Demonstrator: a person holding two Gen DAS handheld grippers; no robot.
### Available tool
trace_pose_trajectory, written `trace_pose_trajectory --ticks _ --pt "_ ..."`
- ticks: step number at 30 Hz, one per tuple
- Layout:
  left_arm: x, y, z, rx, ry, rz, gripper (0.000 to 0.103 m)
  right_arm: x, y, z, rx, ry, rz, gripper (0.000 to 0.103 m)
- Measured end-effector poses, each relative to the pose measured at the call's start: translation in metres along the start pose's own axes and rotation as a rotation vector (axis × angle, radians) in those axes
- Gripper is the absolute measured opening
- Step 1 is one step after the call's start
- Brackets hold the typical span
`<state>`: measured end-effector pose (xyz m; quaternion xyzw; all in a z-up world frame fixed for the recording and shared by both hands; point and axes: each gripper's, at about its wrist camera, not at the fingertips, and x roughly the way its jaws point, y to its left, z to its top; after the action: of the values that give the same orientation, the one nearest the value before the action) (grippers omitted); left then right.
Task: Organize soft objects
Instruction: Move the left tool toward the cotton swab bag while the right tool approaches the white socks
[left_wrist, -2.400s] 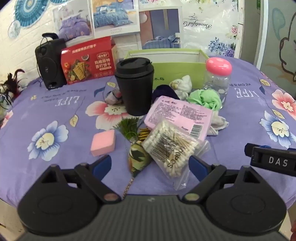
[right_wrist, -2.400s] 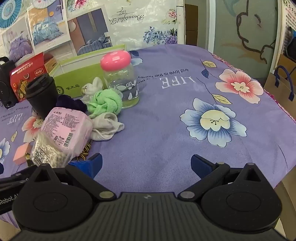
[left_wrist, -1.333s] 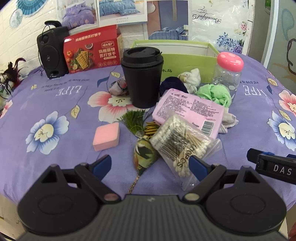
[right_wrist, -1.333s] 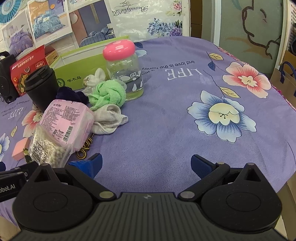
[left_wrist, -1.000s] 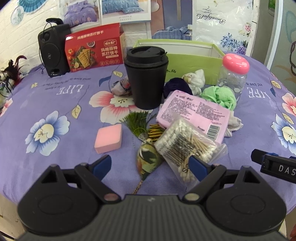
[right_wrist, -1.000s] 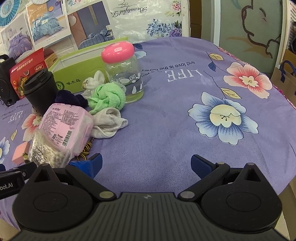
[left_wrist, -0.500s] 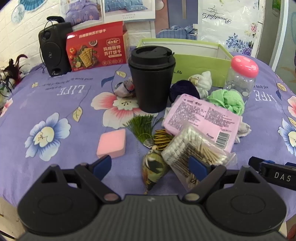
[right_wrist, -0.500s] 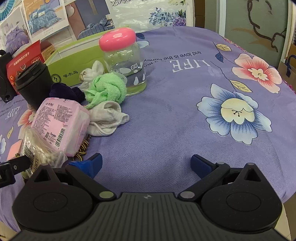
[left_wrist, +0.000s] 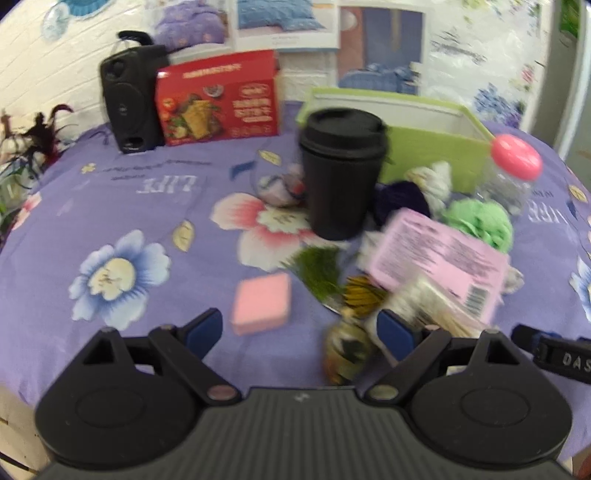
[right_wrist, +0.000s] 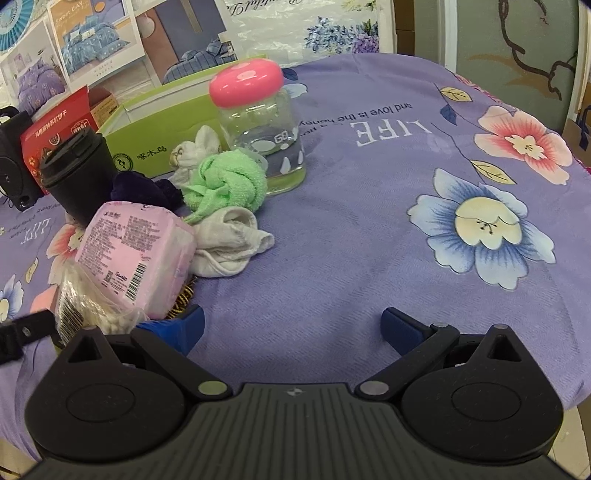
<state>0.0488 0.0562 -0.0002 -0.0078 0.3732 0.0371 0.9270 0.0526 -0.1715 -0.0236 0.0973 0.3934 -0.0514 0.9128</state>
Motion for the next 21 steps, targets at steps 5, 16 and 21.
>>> trace_pose_trajectory --ticks 5,16,21 --pt "0.000 0.032 0.014 -0.031 -0.033 0.090 0.090 0.015 0.015 0.010 -0.053 -0.007 -0.071 0.090" --pt "0.005 0.063 0.022 -0.074 -0.045 0.153 0.090 0.024 0.091 0.006 -0.216 0.054 0.141 0.089" --pt "0.003 0.058 0.017 -0.059 -0.023 0.113 0.090 0.034 0.098 0.003 -0.264 0.048 0.113 0.089"
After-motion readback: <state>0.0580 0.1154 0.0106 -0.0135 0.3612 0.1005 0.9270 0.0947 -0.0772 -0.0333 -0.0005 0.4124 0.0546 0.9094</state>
